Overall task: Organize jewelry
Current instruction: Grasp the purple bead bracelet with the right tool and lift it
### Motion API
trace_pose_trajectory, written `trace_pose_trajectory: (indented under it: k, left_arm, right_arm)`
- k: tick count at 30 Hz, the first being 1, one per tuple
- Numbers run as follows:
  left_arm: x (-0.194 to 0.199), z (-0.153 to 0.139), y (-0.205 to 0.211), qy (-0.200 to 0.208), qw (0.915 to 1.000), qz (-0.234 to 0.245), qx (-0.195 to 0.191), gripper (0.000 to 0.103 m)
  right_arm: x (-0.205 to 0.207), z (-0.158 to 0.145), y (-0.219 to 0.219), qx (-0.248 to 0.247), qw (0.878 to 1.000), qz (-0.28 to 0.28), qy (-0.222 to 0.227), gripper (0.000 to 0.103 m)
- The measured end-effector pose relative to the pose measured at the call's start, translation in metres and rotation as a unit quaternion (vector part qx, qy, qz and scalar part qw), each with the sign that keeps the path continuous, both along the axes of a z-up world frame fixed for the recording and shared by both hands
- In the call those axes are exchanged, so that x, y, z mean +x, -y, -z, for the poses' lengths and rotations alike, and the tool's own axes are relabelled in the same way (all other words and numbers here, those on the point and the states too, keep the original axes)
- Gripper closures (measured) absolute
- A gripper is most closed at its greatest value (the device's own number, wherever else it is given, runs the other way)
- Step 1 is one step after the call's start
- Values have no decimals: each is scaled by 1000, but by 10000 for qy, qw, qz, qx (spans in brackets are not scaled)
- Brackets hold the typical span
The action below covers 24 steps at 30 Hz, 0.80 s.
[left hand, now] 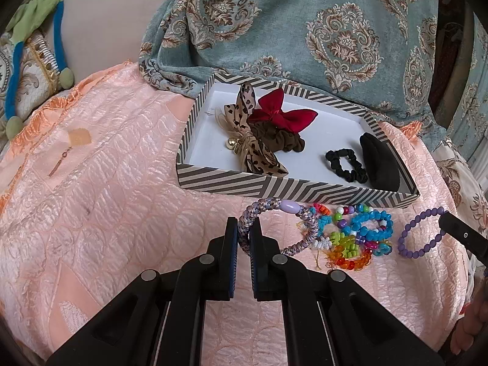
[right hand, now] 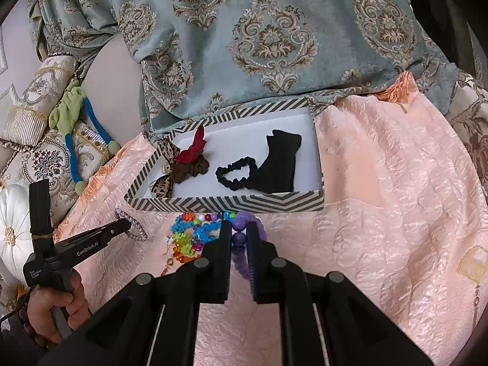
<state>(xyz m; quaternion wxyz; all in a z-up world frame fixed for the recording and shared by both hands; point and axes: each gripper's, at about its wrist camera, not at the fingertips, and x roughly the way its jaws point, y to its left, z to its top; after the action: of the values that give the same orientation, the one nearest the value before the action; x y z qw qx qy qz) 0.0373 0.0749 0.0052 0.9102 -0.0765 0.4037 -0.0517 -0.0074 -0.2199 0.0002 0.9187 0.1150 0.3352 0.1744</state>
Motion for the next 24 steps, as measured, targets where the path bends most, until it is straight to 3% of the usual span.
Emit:
trace_pose_trajectory:
  k: [5, 10, 24]
  left_arm:
    - [-4, 10, 2, 50, 10000, 9, 4, 103]
    - [-8, 5, 8, 228, 9997, 77, 47, 103]
    - [-9, 2, 25, 223, 9995, 195, 110, 103]
  right_arm:
    - [1, 1, 0, -10, 10000, -1, -15, 94]
    - [2, 1, 0, -14, 10000, 7, -25, 94]
    - [2, 2, -1, -126, 9999, -10, -2, 94]
